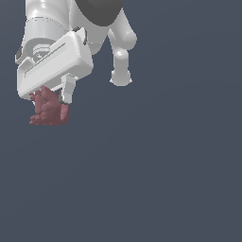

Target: Pick up the object and move it to a goal position.

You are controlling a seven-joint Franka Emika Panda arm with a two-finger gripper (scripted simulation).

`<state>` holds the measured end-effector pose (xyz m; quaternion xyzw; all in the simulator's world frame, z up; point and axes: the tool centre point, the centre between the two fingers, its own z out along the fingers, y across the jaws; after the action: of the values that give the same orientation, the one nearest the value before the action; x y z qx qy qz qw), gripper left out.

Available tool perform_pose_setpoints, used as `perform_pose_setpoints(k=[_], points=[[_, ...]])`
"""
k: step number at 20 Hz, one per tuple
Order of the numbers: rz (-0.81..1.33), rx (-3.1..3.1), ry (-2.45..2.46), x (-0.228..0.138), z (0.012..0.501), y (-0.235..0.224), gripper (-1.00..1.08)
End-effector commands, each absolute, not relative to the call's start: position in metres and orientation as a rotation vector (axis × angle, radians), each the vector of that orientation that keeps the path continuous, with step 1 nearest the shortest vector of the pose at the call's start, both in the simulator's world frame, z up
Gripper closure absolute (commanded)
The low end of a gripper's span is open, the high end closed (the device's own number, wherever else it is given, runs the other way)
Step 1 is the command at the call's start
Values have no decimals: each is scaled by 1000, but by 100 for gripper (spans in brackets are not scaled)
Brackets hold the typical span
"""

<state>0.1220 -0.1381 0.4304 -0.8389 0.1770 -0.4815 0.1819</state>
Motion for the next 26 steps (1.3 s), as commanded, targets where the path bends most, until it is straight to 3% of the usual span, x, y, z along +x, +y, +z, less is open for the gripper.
perform_pose_setpoints(k=[1,14,26], points=[[-1389,-2341,487,121,443,-142,108],[-1504,-2225,436,114,494,-159,108],[-1528,-2197,422,112,504,-163,108]])
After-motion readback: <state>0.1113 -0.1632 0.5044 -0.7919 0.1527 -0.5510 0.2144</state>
